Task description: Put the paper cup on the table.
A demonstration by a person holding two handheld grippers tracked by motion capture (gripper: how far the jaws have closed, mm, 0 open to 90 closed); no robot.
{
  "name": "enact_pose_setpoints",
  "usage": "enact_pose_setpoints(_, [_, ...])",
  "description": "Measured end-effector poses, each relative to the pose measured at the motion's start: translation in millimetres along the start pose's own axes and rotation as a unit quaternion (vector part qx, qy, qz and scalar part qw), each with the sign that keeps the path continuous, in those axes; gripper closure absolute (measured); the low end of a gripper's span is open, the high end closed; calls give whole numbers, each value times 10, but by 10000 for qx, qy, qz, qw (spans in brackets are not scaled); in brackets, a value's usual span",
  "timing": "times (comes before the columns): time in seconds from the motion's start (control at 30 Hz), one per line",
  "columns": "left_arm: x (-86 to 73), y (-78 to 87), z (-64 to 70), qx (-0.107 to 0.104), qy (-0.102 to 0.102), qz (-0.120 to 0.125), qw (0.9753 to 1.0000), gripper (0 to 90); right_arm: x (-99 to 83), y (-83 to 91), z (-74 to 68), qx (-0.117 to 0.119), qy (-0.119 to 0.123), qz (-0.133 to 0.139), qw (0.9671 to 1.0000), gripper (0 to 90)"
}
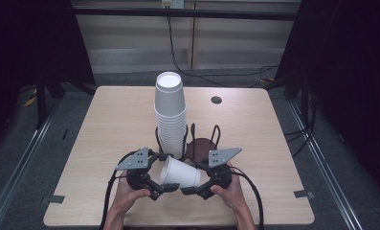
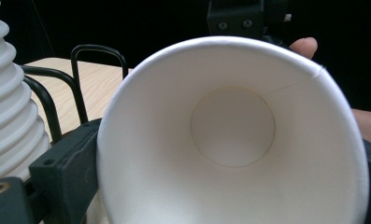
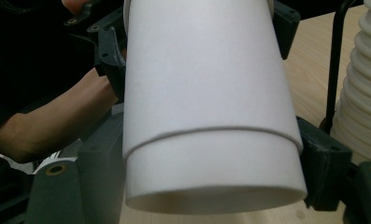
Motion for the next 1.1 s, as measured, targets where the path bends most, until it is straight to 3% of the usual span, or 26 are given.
enact_pose_setpoints(0.3, [29, 29, 28, -115, 51, 72, 9999, 97, 16, 16, 17, -33, 12, 55, 10000, 199])
enact_pose_setpoints(0.43, [17, 37, 32, -58, 49, -32, 10000, 97, 4, 3, 9, -34, 1, 60, 10000, 193])
enact_pose_setpoints(0.63, [-5, 80, -4, 134, 83, -194, 9997, 97, 32, 33, 59, -247, -25, 236, 9994, 131])
enact_pose_setpoints(0.87, [-34, 167, -50, 277, 225, -288, 9989, 97, 35, 118, 138, -731, -99, 438, 9963, 130])
enact_pose_setpoints(0.93, [-37, 203, -51, 331, 213, -306, 9988, 97, 29, 179, 205, -1043, -169, 607, 9925, 125])
enact_pose_setpoints(1.03, [-53, 241, -60, 381, 239, -352, 9984, 97, -1, 227, 243, -1229, -197, 701, 9897, 125])
enact_pose_setpoints(1.1, [-63, 269, -72, 427, 269, -382, 9980, 97, -27, 257, 284, -1490, -210, 757, 9857, 125])
Point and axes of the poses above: each handheld gripper's, and its own axes: y roughly backward along the jaws, x roughly out of its top, z roughly to its right, the point moved 9 cm from there along -y, roughly forward along the jaws, and after that the axes turned 11 degrees about -x, right-handed, at the moved point
